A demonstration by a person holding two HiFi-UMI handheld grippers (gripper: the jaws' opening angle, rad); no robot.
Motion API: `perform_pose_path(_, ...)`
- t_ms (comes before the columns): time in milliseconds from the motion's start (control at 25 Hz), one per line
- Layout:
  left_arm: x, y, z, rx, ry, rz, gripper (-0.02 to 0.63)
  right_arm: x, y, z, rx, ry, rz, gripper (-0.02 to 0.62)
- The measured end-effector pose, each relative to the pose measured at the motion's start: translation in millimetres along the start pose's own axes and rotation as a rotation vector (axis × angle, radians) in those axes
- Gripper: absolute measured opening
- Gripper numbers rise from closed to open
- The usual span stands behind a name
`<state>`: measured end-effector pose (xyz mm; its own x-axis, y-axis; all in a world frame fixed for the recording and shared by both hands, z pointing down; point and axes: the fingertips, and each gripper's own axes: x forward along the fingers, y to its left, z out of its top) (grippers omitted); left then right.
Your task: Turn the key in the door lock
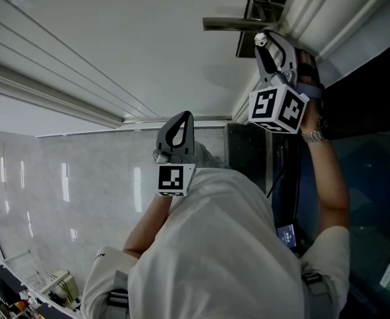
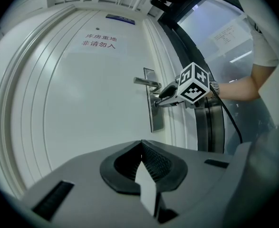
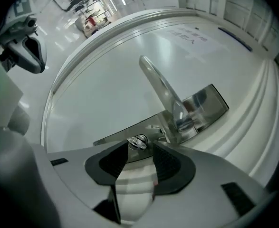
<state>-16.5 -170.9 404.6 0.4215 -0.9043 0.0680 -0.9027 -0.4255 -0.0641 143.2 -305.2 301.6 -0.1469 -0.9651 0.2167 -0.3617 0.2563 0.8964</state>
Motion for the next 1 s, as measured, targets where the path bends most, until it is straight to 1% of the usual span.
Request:
perform_pose_path(160, -1, 4, -2, -0.004, 0.003, 0.013, 0.009, 4, 6, 8, -0.133, 0.004, -0.011, 0.159)
perform_pose_path(280, -3, 6, -3, -0.007, 0.006, 0.023, 0.009, 5, 10, 11, -0.171, 0.008, -0.028, 0.154)
perform_pose_path(320, -3, 7, -4, -0.007, 0.007, 0.025, 0.009, 5, 10, 11, -0.185, 0.012, -0.046, 0.119)
perform_pose_path(360, -3, 8, -4, -0.007, 0.008, 0.025, 0.009, 5, 10, 11, -0.199, 0.018, -0.068, 0.105)
perform_pose_path(480, -3, 9, -5, -0.009, 0.009, 0.026, 0.009, 5, 9, 11, -0.211, 0.037, -0.115, 0.098)
perform_pose_path(560, -2, 9, -4, -0.009, 0.007, 0.027, 0.009, 5, 9, 11, -0.183, 0.042, -0.127, 0.095)
perform_pose_path(680, -1, 9, -4, -0.005, 0.007, 0.023, 0.009, 5, 7, 12, -0.106, 0.033, -0.138, 0.095)
perform_pose_path(840, 1, 8, -1, -0.007, -0.001, 0.015, 0.009, 4, 4, 13, 0.022, 0.016, -0.158, 0.093)
perform_pose_path(1000, 1, 5, -2, -0.001, -0.002, 0.008, 0.009, 4, 1, 11, 0.179, 0.027, -0.181, 0.094)
